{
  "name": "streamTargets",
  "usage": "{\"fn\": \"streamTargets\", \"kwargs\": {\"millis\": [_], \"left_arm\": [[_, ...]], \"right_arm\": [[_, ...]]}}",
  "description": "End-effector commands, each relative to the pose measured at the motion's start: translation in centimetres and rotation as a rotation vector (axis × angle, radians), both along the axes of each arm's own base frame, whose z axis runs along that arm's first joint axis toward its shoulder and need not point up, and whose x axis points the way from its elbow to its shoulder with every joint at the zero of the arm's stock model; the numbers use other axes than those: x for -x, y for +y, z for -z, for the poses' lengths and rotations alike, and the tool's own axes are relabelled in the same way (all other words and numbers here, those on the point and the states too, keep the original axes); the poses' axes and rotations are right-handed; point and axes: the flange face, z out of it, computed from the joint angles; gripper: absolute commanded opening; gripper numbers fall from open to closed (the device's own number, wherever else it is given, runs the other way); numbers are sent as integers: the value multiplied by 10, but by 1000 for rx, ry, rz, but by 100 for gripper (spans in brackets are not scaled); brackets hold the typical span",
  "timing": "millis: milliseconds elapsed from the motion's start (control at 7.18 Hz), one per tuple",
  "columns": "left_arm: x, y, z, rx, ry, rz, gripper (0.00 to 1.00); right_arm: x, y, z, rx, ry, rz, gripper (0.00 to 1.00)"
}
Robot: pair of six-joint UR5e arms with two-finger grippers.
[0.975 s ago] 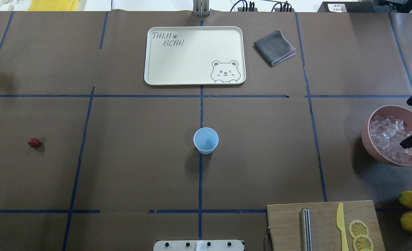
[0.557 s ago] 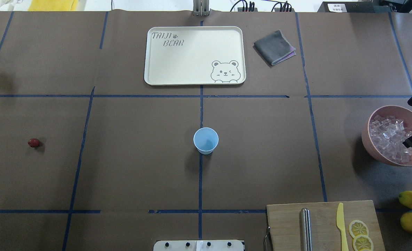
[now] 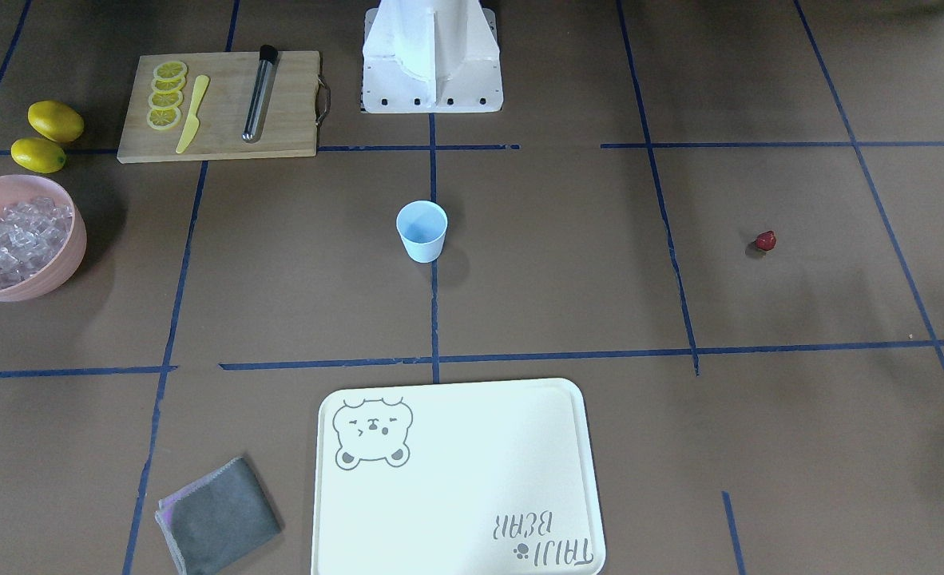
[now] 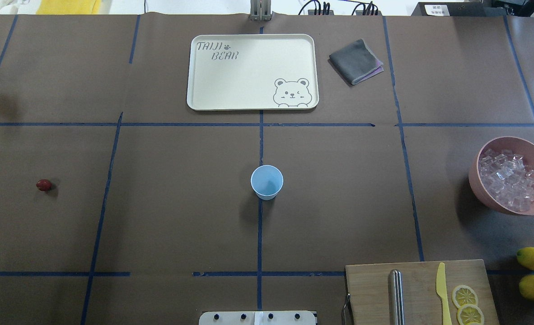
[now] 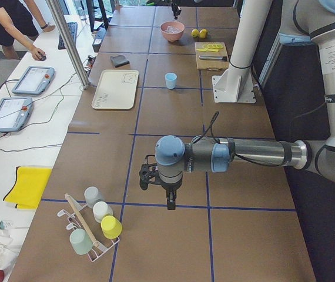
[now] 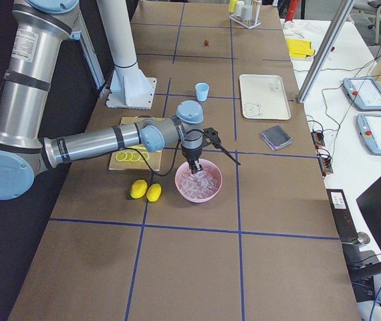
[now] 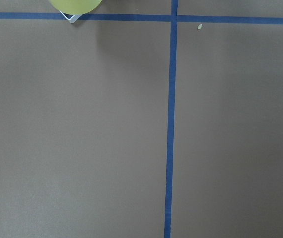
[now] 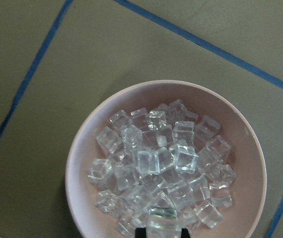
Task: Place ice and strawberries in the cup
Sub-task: 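Lower the right gripper into the pink bowl and grasp an ice cube, then carry the ice cube with the right gripper over the blue cup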
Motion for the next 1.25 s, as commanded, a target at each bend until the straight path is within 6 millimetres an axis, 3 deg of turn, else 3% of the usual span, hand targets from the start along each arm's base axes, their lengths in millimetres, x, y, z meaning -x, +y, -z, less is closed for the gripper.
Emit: {"fn": "streamTargets", "kwargs": {"millis": [0,278,418,557,696,835,975,1114], "left_arm": [[0,-2,7,-15,3,1,100],[-1,-3,11,-31,9,0,100],[-1,-5,13,-51,9,0,100],[-1,-5,12,-54,9,-1,100],[-1,-4,13,-55,15,-3,100],[-2,-4,13,-55,23,-3,100],[-2,-4,13,-55,23,-3,100],[-2,-4,13,-56,23,-2,100]], "right_arm": [[36,-9,74,62,-153,-52,0],[160,-13,172,195,-279,-40,0],[238,-8,228,280,-322,-86,0],[310,-16,272,326,-340,-156,0],[364,-15,294,357,-332,-212,0],[404,-15,312,366,-331,-255,0],[430,-21,323,389,-324,-278,0],[441,-25,325,393,-313,-281,0]]}}
